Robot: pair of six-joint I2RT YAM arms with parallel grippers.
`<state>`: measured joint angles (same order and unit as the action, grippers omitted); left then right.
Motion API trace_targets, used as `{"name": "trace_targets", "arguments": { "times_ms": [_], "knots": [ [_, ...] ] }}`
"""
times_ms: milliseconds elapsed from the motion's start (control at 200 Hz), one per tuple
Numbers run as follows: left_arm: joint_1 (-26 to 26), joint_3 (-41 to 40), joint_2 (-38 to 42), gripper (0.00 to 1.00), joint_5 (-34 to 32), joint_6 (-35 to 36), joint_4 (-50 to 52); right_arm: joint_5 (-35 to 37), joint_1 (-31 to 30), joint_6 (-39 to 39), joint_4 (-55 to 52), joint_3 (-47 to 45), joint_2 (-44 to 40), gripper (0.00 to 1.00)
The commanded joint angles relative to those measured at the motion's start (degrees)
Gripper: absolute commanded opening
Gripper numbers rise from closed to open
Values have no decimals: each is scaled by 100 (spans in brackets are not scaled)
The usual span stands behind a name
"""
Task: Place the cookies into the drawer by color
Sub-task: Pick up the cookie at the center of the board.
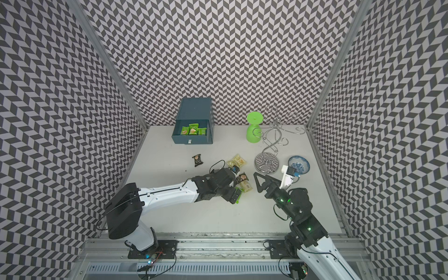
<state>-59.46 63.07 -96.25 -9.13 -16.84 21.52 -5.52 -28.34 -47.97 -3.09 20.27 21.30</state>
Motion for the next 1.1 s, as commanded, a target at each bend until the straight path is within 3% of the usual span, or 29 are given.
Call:
{"name": "trace_targets", "arguments": {
  "times_ms": [0, 391, 686, 906, 1097],
  "knots": [
    [-104, 77, -297, 99, -172, -162, -113, 97, -14, -21, 69, -67, -70, 100],
    [-334, 632, -1370, 97, -857, -465, 338, 124, -17, -29, -36, -72, -188, 100],
    [-377, 814, -1662, 82, -796, -491, 467, 120, -19, -27, -81, -66, -218, 100],
    [-381, 807, -1655, 60, -574, -540, 438, 94, -18, -37, 11, -30, -81, 100],
    [-382, 795, -1619, 50, -520, -540, 467, 75, -15, -50, 84, -21, 32, 100]
  ]
}}
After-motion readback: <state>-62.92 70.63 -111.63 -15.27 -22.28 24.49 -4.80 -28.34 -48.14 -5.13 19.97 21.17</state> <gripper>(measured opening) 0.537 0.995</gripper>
